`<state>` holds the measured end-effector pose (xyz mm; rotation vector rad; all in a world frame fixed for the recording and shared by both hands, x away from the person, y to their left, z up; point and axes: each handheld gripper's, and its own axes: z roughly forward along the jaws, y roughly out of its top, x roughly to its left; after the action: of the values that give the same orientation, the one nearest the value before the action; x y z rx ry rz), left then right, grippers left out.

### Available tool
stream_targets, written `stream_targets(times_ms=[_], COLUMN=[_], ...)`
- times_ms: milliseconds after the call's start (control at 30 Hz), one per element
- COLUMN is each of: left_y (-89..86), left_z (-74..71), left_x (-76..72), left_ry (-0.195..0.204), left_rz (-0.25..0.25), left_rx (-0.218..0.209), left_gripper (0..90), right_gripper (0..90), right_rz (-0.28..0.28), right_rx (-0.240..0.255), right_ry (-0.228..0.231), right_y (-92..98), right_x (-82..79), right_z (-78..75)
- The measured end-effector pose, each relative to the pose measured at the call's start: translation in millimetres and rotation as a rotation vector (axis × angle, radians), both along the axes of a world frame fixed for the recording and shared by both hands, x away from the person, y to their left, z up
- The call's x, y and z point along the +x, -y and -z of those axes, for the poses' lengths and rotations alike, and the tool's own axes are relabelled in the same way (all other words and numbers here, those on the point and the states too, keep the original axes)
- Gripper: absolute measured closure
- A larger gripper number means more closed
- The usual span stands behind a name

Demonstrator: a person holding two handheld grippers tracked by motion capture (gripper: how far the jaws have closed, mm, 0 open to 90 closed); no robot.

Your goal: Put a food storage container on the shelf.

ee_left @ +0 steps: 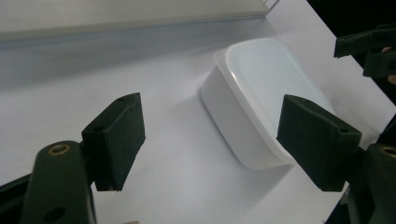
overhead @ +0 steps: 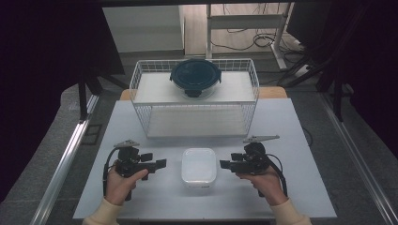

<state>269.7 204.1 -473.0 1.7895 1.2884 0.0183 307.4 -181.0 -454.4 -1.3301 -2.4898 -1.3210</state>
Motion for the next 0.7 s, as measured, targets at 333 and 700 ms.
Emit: stream_targets(times_ms=[333,700], left_y=[18.6,35.2], left_z=[11.0,21.8], left_x=[9.9,22.0], left_ry=[-0.079,-0.158], left_rz=[0.043,0.063], left_rx=[-0.069,-0.143], left_gripper=[23.8,27.5], right_gripper=[34.9,40.5], right_rz=[-0.012,-0.011], right_rx=[0.019,0.043], right_ry=[-0.053,-0.102], right_y=[-11.2,-19.8], right_x=[2.6,5.7], right_z=[10.4,18.5])
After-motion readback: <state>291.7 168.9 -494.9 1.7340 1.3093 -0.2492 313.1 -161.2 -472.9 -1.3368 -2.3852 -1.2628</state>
